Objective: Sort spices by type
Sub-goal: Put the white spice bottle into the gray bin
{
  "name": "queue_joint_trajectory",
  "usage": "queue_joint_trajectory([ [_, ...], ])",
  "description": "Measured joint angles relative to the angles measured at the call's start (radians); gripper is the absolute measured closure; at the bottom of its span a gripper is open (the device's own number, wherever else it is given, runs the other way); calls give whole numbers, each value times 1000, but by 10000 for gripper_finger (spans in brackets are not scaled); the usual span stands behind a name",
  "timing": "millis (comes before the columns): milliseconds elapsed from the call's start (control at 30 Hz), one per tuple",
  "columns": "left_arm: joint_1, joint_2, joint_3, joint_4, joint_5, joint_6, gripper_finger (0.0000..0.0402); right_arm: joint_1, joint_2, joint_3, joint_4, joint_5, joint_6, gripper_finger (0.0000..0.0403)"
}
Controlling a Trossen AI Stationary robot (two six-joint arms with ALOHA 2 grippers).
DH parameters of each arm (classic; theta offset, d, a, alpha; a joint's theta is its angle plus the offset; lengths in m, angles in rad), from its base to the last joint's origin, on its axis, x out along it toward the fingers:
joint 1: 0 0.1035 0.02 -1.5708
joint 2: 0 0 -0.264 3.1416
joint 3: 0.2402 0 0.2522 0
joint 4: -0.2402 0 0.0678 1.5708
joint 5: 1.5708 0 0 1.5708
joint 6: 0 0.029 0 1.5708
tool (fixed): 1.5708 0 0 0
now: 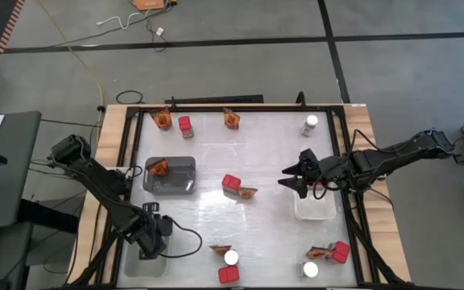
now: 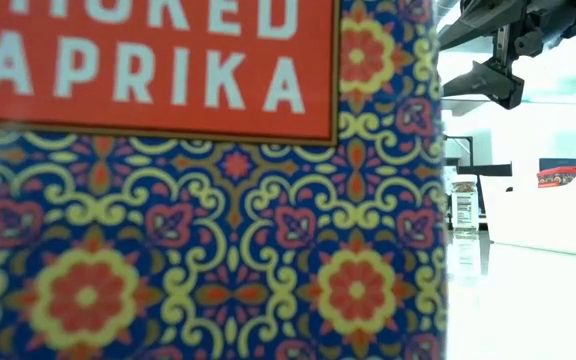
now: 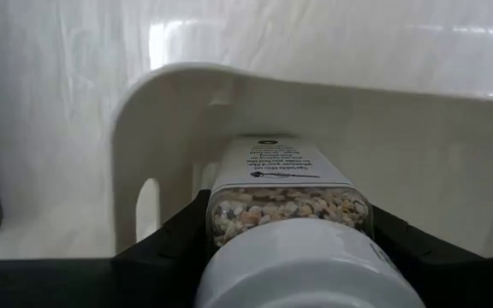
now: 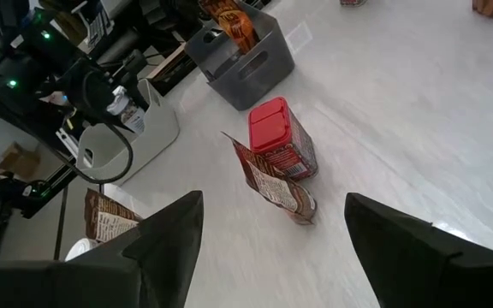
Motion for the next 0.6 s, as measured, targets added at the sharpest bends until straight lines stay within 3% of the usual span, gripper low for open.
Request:
queue_joint_trajectory([
  [233, 0, 0, 0, 5, -4, 30, 162, 0, 0, 0, 0, 0, -1, 92],
  [600, 0, -2, 31, -45, 8, -9, 153, 0, 0, 0, 0, 0, -1, 92],
])
